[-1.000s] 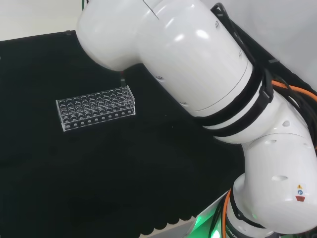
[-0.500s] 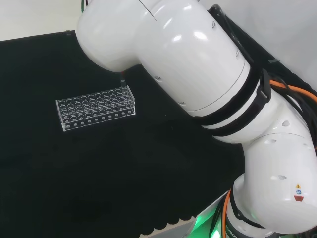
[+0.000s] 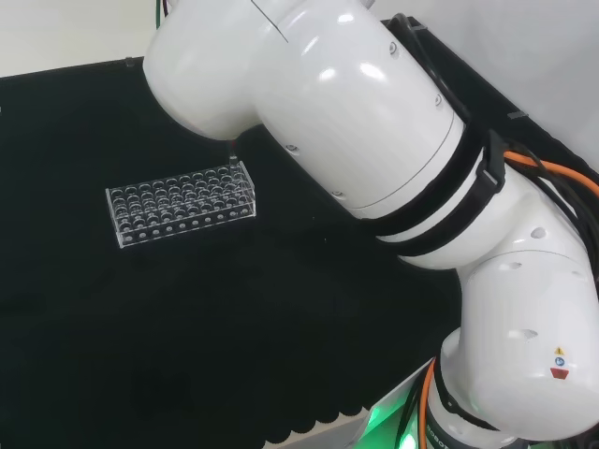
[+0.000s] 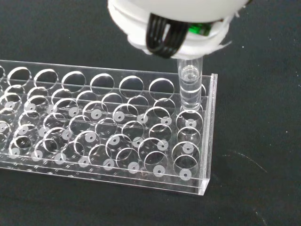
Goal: Put the test tube back in the rack.
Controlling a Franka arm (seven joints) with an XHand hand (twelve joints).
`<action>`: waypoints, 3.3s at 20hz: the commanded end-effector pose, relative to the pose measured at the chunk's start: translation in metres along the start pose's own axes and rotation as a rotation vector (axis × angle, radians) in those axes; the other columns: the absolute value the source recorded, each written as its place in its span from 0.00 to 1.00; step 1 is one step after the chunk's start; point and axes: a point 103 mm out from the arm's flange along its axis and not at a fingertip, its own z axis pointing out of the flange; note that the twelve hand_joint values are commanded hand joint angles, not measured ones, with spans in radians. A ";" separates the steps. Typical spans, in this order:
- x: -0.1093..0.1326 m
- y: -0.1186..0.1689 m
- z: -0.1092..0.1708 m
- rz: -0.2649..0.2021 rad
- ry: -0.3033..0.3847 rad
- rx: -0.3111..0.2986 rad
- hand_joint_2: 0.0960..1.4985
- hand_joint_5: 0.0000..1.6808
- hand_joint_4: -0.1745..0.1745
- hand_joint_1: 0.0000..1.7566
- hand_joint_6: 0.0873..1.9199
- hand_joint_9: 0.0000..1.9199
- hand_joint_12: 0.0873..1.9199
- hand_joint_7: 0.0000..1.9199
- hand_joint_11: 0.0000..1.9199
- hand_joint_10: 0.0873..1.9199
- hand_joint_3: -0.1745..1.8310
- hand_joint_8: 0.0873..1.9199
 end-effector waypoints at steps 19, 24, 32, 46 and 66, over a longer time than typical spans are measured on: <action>-0.003 0.015 0.025 0.000 0.001 0.035 0.41 0.82 0.00 0.82 0.16 0.73 0.59 0.97 0.51 0.18 0.35 0.12; -0.001 0.017 0.031 -0.004 0.002 0.043 0.41 0.82 0.00 0.82 0.16 0.73 0.59 0.97 0.51 0.18 0.35 0.12; -0.003 0.018 0.033 -0.003 0.002 0.044 0.41 0.82 0.00 0.82 0.16 0.73 0.59 0.97 0.51 0.18 0.35 0.12; -0.006 0.018 0.036 -0.029 0.069 0.143 0.38 0.76 0.00 0.75 0.16 0.73 0.65 0.84 0.41 0.25 0.35 0.12; -0.019 -0.030 -0.033 -0.090 0.212 -0.001 0.31 0.20 0.46 0.59 0.37 0.46 0.79 0.37 0.17 0.45 0.33 0.46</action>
